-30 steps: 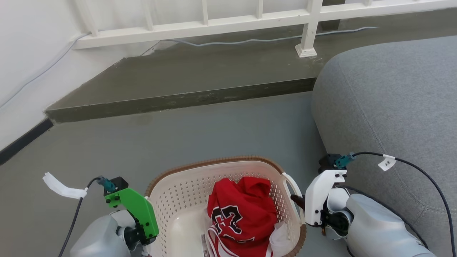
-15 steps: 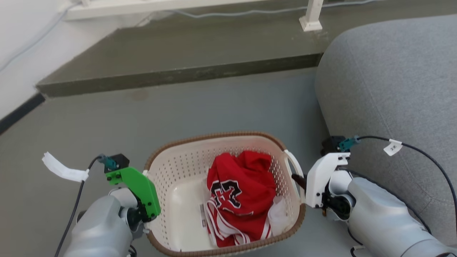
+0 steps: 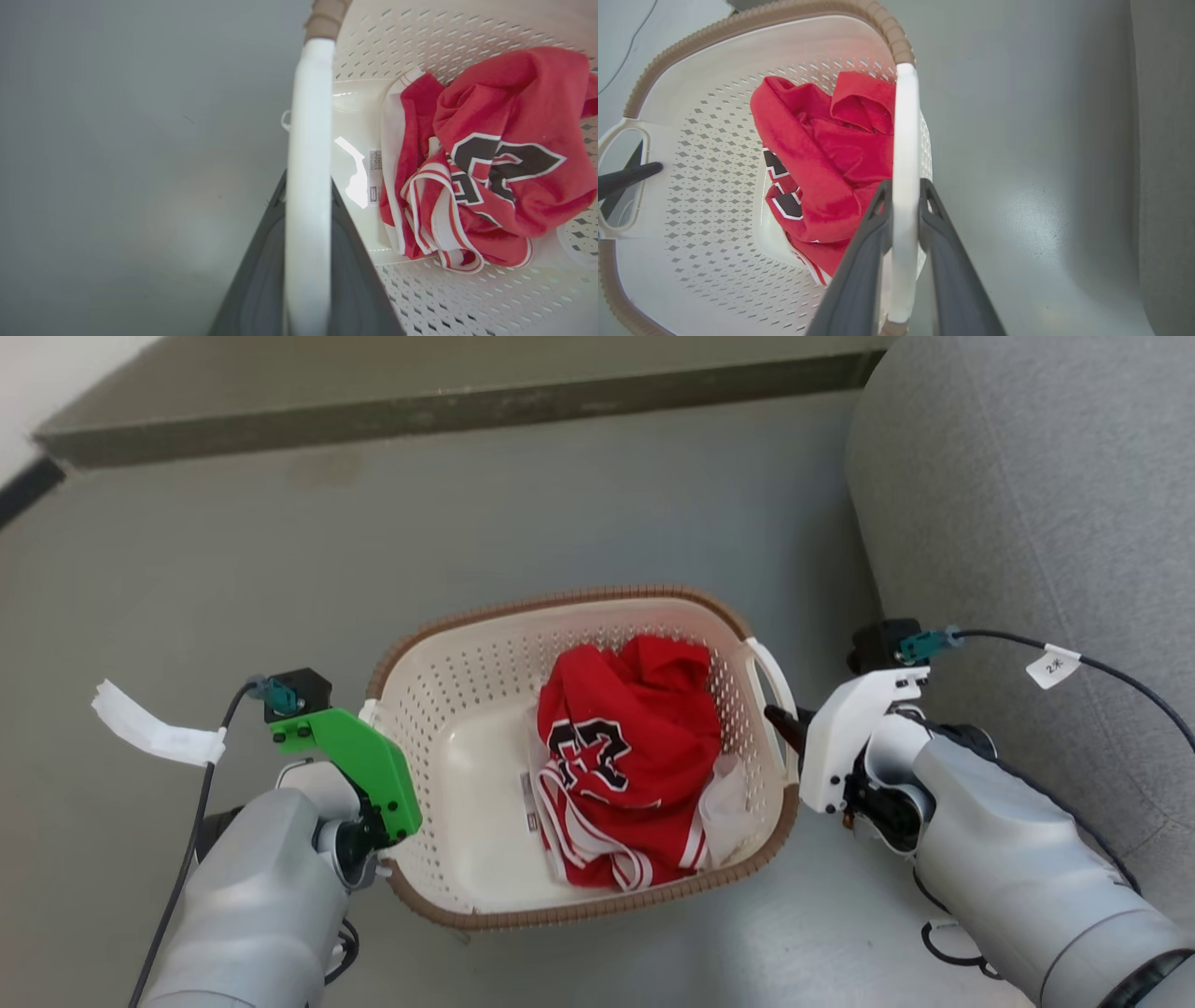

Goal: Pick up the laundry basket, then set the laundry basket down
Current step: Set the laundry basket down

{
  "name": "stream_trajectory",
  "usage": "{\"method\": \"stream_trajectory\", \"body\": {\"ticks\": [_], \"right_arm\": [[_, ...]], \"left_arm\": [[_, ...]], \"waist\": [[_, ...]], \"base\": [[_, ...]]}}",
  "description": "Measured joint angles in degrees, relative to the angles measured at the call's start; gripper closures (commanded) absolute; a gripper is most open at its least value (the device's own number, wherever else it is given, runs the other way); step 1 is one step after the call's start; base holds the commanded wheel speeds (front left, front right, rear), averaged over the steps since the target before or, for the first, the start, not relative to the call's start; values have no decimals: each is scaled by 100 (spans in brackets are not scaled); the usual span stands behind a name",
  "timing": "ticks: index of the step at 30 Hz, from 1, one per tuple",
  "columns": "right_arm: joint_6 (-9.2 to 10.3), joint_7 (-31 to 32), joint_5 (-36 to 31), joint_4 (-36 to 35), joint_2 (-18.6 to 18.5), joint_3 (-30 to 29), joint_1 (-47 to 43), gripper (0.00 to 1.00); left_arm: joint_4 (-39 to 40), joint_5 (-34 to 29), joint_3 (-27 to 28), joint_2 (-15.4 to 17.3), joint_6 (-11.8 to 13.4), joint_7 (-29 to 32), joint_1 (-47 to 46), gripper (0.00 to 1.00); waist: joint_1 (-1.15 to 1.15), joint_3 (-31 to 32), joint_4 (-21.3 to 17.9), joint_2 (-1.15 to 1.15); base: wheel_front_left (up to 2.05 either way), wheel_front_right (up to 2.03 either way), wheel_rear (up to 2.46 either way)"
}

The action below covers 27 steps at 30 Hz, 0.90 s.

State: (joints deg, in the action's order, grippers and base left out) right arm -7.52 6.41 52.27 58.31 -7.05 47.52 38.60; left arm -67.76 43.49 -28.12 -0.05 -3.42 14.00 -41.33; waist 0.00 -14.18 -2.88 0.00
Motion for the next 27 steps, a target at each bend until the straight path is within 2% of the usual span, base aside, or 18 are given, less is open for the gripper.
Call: {"method": "stream_trajectory", "body": {"ticks": [27], "right_arm": [[1, -1279, -475, 22, -176, 41, 1416, 100]], "left_arm": [[337, -288, -3, 0, 465, -1213, -1173, 100]], "waist": [[1, -1978, 129, 0]], "base": [[0, 0, 0]]}}
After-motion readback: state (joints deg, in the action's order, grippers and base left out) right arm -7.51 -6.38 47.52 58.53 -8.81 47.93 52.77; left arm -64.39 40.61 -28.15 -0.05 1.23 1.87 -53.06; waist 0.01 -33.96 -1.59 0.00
